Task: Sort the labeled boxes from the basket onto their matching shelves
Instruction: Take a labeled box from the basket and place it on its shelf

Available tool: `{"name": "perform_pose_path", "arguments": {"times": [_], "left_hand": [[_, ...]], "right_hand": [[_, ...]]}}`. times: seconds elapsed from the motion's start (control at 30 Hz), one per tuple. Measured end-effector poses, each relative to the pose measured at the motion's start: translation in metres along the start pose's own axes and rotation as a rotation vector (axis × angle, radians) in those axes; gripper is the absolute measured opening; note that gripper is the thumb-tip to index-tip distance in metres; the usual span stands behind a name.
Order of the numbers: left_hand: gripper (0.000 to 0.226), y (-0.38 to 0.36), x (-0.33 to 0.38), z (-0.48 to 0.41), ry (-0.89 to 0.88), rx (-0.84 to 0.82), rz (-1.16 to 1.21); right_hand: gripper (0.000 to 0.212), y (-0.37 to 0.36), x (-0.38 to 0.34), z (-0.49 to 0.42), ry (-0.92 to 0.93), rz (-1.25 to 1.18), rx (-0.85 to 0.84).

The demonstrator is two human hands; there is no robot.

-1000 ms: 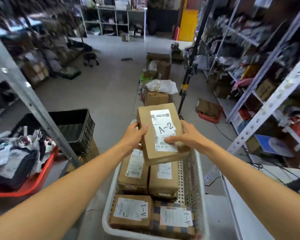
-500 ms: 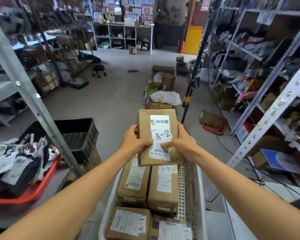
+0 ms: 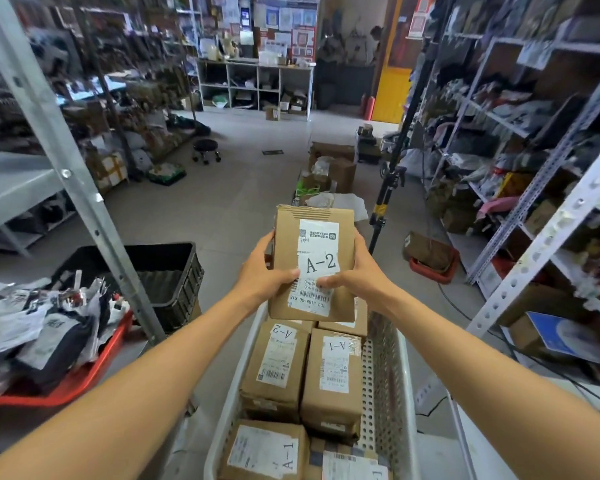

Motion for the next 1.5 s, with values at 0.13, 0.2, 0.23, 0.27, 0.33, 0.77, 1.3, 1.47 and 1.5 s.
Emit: {"name": "perform_pose_path", "arguments": {"times": [0.13, 0.2, 0.23, 0.27, 0.33, 0.77, 1.3, 1.47, 1.5], "left_hand": [[0.090, 0.019, 0.003, 0.004, -0.071, -0.032, -0.004], [0.091, 0.030, 0.006, 0.007, -0.116, -0.064, -0.005], [0.092, 0.036, 0.008, 0.008, -0.127, -0.083, -0.005], [0.092, 0.042, 0.010, 0.010, -0.135, -0.104, -0.010], [0.092, 0.052, 0.012, 0.014, -0.147, -0.144, -0.021], [0.089, 0.048, -0.018, 0.088, -0.149, -0.481, -0.007], [0.085, 0.005, -0.077, 0.273, -0.073, -0.718, -0.057], [0.088, -0.040, -0.074, 0.348, -0.119, -0.861, -0.140], [0.088, -0.052, -0.072, 0.364, -0.124, -0.895, -0.149]], "right_hand": [[0.109, -0.016, -0.013, 0.008, 0.038, -0.001, 0.058], [0.109, -0.025, -0.022, 0.016, 0.048, 0.007, 0.101], [0.112, -0.030, -0.027, 0.021, 0.049, 0.006, 0.127], [0.114, -0.035, -0.032, 0.027, 0.049, 0.008, 0.154], [0.114, -0.045, -0.041, 0.039, 0.053, 0.025, 0.199], [0.113, -0.071, -0.054, 0.172, -0.083, 0.153, 0.285], [0.109, -0.108, -0.031, 0.406, -0.151, 0.133, 0.532], [0.113, -0.111, -0.022, 0.507, -0.230, 0.098, 0.727], [0.115, -0.109, -0.023, 0.529, -0.244, 0.095, 0.773]]}}
Point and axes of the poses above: each hand's wrist, its own z-axis away from the middle knuckle, its own y-axis out of the back of the hand, x = y × z, the point moved 2 cm from there along -z, towards the middle knuckle, and after that the axes turned 8 degrees about y, right-handed, at the moved point
